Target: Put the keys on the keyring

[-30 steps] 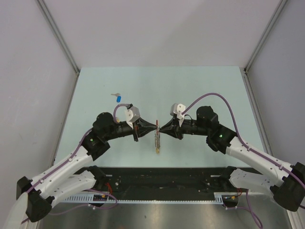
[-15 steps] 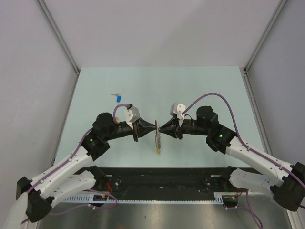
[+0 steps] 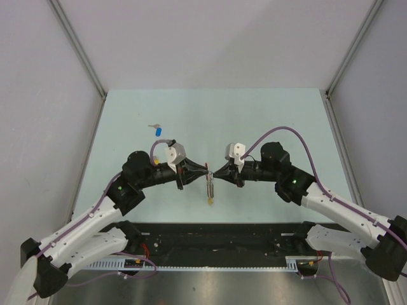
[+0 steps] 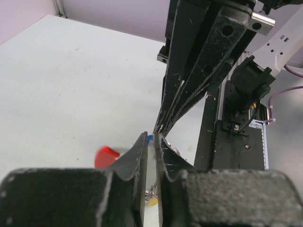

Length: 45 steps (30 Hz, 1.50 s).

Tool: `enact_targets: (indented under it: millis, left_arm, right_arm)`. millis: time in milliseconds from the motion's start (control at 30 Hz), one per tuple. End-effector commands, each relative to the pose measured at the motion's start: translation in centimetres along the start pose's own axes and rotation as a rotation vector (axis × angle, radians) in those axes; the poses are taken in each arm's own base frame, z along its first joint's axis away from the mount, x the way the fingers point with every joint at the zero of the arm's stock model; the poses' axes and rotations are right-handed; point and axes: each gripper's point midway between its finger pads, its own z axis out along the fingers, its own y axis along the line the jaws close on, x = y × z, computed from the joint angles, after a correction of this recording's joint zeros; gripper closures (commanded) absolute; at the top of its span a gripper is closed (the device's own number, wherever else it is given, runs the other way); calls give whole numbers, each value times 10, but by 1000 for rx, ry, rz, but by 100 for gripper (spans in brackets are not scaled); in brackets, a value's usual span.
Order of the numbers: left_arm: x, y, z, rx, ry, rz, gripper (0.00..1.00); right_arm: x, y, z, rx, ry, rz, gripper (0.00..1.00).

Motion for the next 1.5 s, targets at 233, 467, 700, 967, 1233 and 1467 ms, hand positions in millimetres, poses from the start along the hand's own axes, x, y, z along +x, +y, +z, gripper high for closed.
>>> enact_targets:
  millis: [233, 467, 700, 967, 1233, 1467]
  left_arm:
    - [-6, -3, -13, 20, 122, 88, 69]
    - [2, -11, -7, 190, 275, 153, 53]
    - [27, -19, 0, 352, 421, 99, 57]
    - [35, -26, 10, 428, 464, 55, 74]
    - [43, -29, 14, 435, 488, 34, 82]
    - [33, -27, 19, 390, 433, 29, 99]
  right_arm:
    - [-3, -3, -11, -17, 87, -203, 100]
    - [-4, 3, -14, -42, 108, -234, 100]
    - [-5, 8, -13, -55, 114, -249, 100]
    - [-4, 10, -13, -56, 120, -248, 100]
    - [-5, 11, -12, -54, 119, -249, 100]
    - [-3, 10, -14, -37, 134, -244, 100]
